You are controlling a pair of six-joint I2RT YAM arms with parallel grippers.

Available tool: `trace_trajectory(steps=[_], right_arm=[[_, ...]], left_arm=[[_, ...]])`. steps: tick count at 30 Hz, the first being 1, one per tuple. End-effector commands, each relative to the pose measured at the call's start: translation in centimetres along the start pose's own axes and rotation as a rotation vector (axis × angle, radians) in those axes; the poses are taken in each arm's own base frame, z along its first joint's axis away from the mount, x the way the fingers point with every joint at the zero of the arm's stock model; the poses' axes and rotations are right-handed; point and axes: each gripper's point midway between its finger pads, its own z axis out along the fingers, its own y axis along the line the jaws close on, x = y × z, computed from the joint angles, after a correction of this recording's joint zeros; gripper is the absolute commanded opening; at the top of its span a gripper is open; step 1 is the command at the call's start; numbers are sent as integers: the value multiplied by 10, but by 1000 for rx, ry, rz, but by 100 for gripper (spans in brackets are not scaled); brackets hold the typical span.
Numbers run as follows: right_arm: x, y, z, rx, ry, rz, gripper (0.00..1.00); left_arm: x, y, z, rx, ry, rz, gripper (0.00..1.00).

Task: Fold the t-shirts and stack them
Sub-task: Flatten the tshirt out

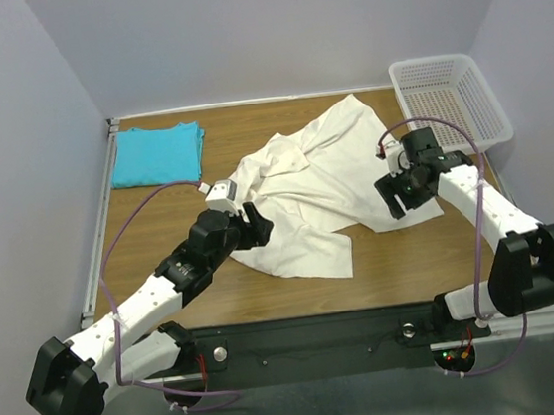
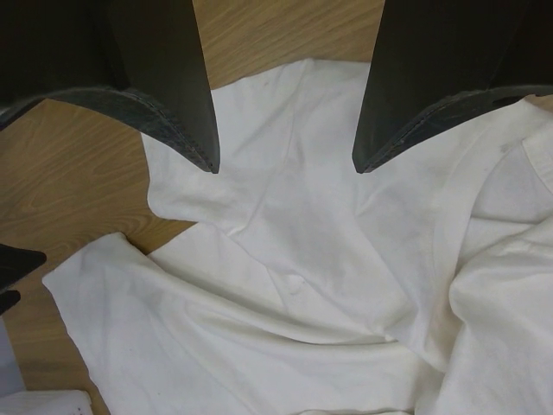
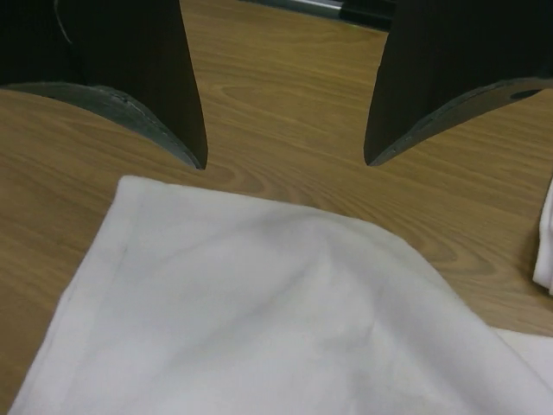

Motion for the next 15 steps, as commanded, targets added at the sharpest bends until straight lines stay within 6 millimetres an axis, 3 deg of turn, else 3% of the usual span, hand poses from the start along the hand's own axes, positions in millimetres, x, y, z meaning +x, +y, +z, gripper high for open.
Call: trace_trajectory(steps=[1,4,7,11,15], right_arm=[[-33,-17,-44,35,-156,-199,80],[-28,-25,-45,-17,-194,-294,80],[-4,-39,-31,-38,-157,-381,80],[10,-63,-18,-77,-159,-288,79],[10,-67,-7,-116,-159,-223,78]], left_arm=[[6,2,-4,1,9,-57,74],[21,8,-6,-27,49,-146,74],[45,15,-7,-73,133,-258,72],[77,24,-10,-155,264,-354,69],[94,38,-17,-280,340,-417,66]])
